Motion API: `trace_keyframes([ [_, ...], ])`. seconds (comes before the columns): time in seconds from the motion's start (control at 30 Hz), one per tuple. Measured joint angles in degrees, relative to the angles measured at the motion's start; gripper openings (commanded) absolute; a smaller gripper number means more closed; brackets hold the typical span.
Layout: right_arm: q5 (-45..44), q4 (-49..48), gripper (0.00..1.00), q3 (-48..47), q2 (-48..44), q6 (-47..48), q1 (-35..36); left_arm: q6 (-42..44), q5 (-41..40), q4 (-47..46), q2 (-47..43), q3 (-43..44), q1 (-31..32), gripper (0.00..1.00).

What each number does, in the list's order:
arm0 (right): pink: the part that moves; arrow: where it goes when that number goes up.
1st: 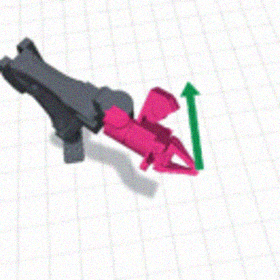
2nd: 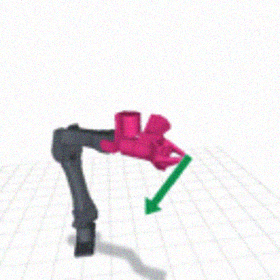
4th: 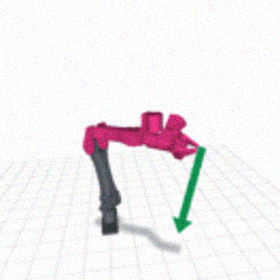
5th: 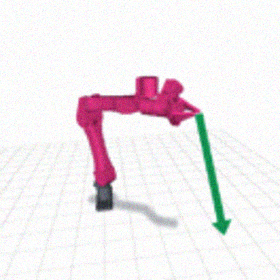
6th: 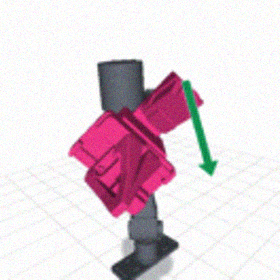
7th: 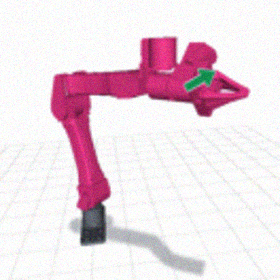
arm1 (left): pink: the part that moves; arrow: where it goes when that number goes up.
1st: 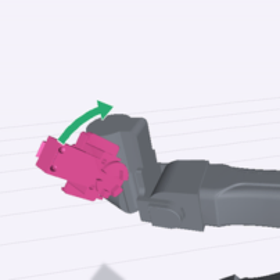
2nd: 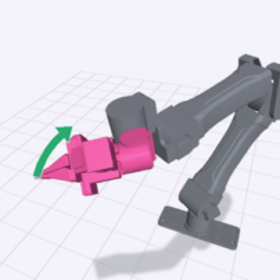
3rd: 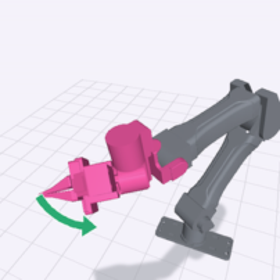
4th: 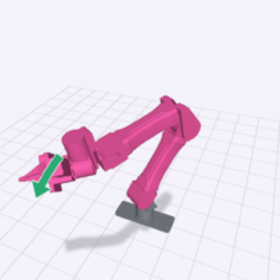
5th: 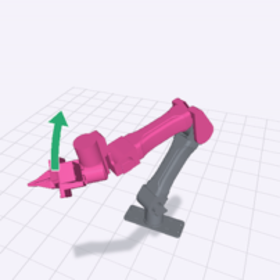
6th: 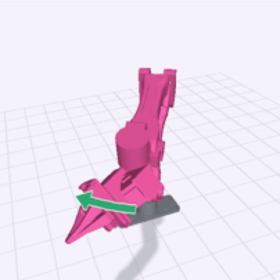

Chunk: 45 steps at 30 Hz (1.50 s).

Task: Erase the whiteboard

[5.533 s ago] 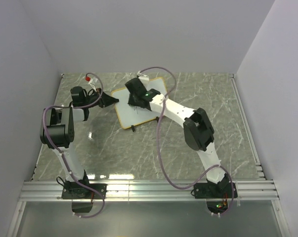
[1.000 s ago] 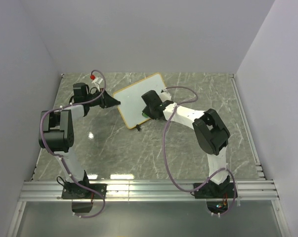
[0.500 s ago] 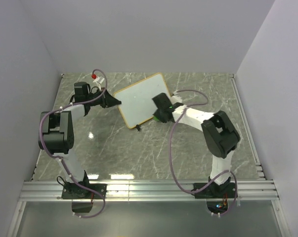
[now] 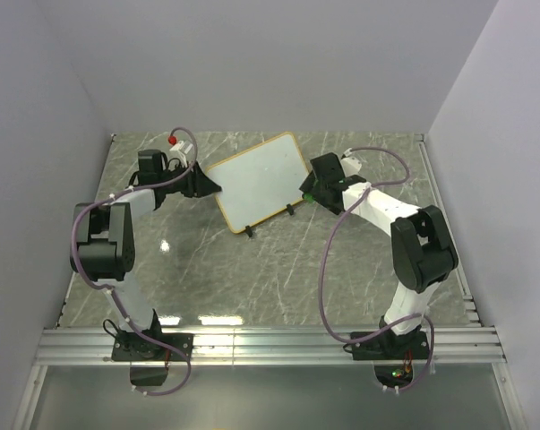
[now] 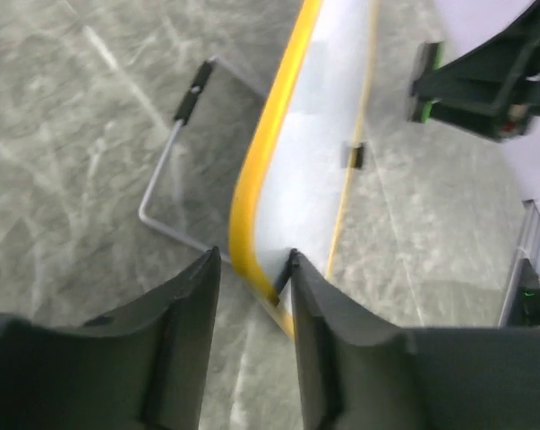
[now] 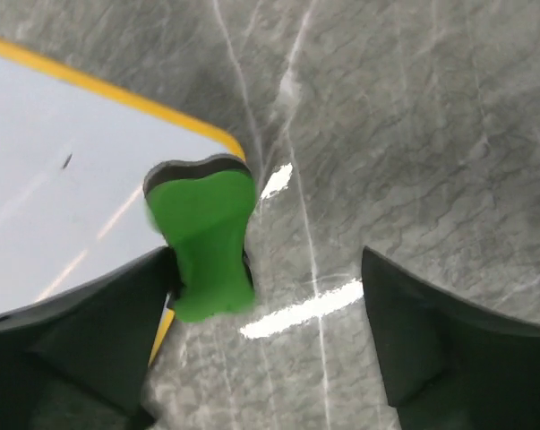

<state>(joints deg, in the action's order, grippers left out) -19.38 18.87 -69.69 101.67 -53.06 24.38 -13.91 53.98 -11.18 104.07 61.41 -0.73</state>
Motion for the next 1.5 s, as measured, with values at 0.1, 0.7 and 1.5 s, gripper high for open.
trace_keyframes([
  [0.1,0.55,1.55,1.00,-0.63,-0.66,1.70,0.17,2.32,-3.23,2.38,-0.07,-0.04,0.24,0.77],
  [0.7,2.95,10.16,0.99,11.34,-22.05,7.06,0.61,-4.72,-34.71,10.78,-34.49,-4.81,0.35,0.99],
  [1.5,24.90,9.97,1.00,21.05,-69.75,9.18,1.36,-13.68,-63.60,42.58,-48.81,6.14,2.34,0.99],
])
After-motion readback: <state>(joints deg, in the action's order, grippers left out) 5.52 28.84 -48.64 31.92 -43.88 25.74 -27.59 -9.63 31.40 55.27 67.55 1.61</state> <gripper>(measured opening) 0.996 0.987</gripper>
